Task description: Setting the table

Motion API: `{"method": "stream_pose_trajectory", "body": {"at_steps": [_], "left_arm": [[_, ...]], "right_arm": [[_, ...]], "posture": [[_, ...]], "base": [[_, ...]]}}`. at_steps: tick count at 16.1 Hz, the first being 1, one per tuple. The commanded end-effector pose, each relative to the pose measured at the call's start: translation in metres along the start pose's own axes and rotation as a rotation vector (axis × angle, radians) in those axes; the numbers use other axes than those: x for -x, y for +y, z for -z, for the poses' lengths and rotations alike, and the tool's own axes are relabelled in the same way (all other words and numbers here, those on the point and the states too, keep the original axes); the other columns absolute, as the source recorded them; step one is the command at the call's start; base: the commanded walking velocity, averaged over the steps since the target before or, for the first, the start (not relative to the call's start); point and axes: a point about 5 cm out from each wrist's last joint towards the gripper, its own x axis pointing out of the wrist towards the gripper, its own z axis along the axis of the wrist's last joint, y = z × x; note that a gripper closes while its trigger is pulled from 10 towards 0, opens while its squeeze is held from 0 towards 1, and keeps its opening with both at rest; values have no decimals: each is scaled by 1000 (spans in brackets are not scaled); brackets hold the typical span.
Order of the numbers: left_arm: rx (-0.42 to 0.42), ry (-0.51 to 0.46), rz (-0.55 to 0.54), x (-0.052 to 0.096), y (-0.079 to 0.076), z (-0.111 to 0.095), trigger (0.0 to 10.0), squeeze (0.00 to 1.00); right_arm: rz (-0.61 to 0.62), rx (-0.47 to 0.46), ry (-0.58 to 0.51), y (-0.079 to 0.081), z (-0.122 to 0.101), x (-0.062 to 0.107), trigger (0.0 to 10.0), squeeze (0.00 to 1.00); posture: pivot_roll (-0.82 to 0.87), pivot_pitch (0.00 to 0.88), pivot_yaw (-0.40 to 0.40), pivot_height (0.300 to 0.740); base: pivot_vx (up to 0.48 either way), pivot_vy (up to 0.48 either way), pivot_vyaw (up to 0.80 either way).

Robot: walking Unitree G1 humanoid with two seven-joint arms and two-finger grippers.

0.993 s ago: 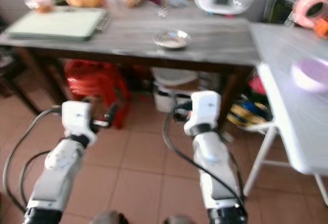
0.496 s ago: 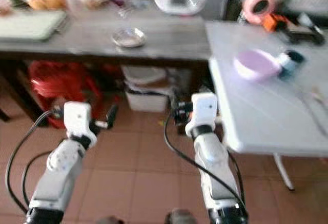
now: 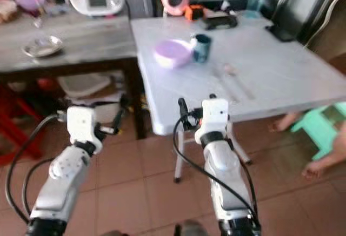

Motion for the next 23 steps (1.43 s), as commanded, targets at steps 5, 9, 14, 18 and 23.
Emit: {"method": "stream_pose_trajectory", "body": {"at_steps": [5, 9, 14, 18, 23], "left_arm": [[19, -42, 37, -2, -6, -6, 10000, 0], [19, -56, 58, -1, -8, -8, 10000, 0], [21, -56, 61, -1, -8, -8, 10000, 0], [20, -55, 63, -1, -8, -8, 10000, 0], [18, -53, 60, -1, -7, -8, 10000, 0]], "right_arm": [[-5, 24, -17, -1, -3, 0, 10000, 0], [-9, 45, -22, -2, -4, 1, 10000, 0], [-5, 46, -21, -2, -4, 0, 10000, 0], [-6, 54, -25, -2, -4, 1, 10000, 0], [-19, 56, -31, 0, -5, 1, 10000, 0]], "posture": [[-61, 0, 28, 740], [-65, 0, 28, 740], [-64, 0, 29, 740], [-65, 0, 31, 740], [-65, 0, 31, 740]], "base": [[0, -189, 0], [265, 0, 0], [375, 0, 0], [374, 0, 156], [343, 0, 313]]}}
